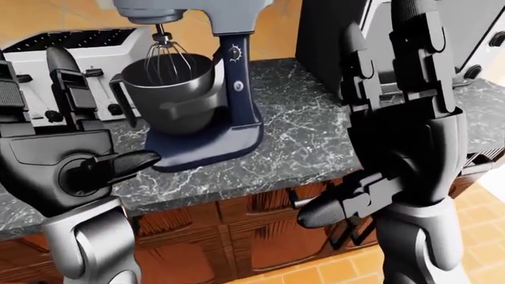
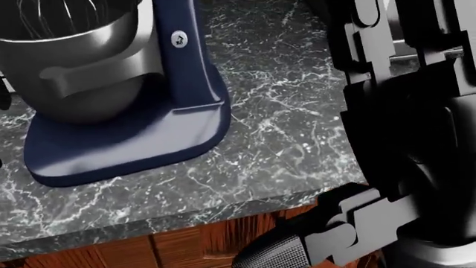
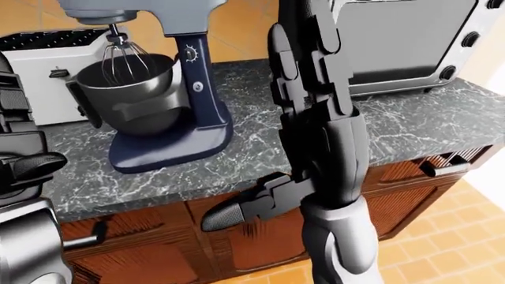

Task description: Open the stand mixer head.

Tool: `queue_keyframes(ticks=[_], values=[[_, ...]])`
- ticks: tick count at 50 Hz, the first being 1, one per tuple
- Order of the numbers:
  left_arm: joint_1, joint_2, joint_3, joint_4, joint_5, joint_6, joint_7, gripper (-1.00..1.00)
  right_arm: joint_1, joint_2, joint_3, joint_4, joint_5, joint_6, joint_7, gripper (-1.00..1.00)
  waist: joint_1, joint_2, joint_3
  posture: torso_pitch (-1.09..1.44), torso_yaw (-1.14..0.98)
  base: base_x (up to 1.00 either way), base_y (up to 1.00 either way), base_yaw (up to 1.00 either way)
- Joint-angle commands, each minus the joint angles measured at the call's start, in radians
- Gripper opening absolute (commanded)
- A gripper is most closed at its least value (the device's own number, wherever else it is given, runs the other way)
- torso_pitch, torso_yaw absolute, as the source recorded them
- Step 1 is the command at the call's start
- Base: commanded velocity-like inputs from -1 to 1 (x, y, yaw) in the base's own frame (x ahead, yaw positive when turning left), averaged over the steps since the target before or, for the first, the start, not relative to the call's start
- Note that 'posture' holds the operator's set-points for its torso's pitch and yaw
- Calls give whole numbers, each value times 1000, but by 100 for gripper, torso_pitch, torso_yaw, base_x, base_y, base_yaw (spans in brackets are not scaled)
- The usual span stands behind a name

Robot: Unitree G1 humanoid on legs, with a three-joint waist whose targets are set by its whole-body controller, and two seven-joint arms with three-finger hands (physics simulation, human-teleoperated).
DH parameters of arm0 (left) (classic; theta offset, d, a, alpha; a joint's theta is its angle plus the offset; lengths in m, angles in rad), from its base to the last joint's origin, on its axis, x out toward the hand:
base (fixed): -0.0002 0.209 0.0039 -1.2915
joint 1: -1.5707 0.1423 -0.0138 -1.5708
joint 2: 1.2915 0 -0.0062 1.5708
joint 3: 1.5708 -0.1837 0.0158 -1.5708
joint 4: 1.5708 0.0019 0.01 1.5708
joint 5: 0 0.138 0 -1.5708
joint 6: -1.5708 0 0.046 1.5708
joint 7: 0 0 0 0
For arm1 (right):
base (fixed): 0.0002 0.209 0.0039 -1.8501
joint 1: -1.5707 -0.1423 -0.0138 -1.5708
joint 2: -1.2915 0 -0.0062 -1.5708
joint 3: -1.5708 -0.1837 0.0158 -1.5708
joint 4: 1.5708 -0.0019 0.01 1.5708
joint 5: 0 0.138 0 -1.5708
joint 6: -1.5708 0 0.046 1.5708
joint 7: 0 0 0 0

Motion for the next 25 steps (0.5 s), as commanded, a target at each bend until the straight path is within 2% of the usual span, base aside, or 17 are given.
queue_keyframes(ticks=[1, 8, 19, 25], values=[[-15, 6, 1, -27, 2, -21, -9, 100, -16, 1, -4, -21, 1, -21, 0, 100, 0, 3, -22, -14, 0, 0, 0, 0], [-16, 9, 8, -20, -3, -25, -9, 100, -13, 2, 1, -15, -6, -24, 2, 100, -2, 5, -75, -21, 0, 0, 0, 0], [-16, 12, 9, -16, -2, -28, -9, 100, -15, 7, 4, -11, -5, -18, 1, 100, -1, 9, -172, -32, 0, 0, 0, 0], [-17, 13, 10, -19, 2, -27, -7, 100, -6, 6, 8, -4, -8, -20, 5, 100, 4, 9, -213, -38, 0, 0, 0, 0]])
